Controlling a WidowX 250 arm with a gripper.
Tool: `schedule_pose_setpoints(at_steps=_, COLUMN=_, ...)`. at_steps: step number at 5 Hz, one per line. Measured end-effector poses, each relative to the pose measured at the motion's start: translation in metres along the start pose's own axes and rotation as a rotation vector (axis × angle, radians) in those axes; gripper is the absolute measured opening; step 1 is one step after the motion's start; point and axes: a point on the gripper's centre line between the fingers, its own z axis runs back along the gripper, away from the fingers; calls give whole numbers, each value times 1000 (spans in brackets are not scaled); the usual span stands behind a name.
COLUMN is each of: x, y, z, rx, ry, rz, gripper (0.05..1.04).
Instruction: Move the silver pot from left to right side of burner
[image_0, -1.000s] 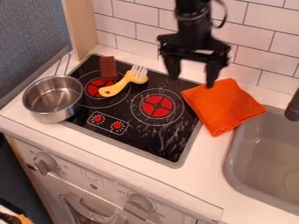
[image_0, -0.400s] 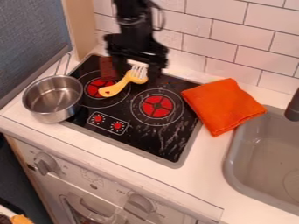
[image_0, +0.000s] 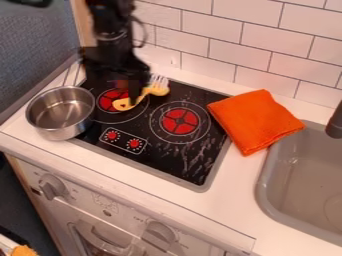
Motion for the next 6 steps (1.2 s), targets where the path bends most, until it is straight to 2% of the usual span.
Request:
schedule_pose_setpoints(at_steps=1, x=-8, y=11, z=-4, rx=40, ry=19, rz=5, gripper=1001)
schedule_pose_setpoints(at_steps=2, x=-19, y=26, z=-6, rx=60, ry=67, rz=33, gripper=1001)
schedule_pose_setpoints(at_steps=5, x=-32, y=34, z=-35, rx=7, ry=90, rz=128, gripper=1001)
schedule_pose_setpoints(at_steps=6, x=-35, y=34, z=-44, rx=13, ry=110, rz=138, gripper=948)
